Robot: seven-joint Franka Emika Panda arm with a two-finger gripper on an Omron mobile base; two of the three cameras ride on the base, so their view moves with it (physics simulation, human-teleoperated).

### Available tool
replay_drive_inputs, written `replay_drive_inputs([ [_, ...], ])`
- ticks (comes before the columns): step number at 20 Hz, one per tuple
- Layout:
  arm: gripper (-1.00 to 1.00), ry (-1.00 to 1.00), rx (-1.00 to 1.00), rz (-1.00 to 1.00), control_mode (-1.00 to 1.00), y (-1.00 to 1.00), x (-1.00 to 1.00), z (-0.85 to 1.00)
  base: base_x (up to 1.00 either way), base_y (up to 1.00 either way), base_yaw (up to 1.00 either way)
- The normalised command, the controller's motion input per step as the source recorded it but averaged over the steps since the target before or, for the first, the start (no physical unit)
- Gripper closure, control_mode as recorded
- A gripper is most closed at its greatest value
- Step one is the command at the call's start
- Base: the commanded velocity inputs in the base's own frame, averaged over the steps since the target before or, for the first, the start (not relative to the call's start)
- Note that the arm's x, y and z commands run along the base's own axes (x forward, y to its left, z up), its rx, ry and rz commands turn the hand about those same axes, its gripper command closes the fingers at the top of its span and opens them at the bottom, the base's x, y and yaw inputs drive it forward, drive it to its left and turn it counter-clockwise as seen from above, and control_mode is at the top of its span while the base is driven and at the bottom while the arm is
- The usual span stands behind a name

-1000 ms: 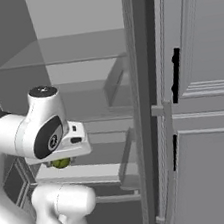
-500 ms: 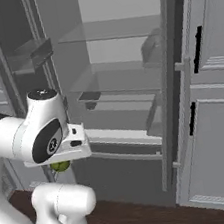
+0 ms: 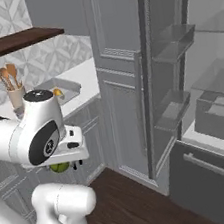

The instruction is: Place one lime and one chicken drumstick in each tupperware on the nearby counter, to pack two identical lunches.

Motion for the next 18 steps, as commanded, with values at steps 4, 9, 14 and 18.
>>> replay_drive_inputs([
  [4,1.00,0.00,0.00,0.00,1.00,0.00,0.00,0.00,0.23,0.54,0.40],
  [9,1.00,0.00,0.00,0.00,1.00,0.00,0.00,0.00,0.82,0.29,0.24],
  [14,1.00,0.00,0.00,0.00,1.00,0.00,0.00,0.00,0.95,-0.07,0.06],
  [18,1.00,0.00,0.00,0.00,1.00,0.00,0.00,0.00,0.99,-0.09,0.00],
])
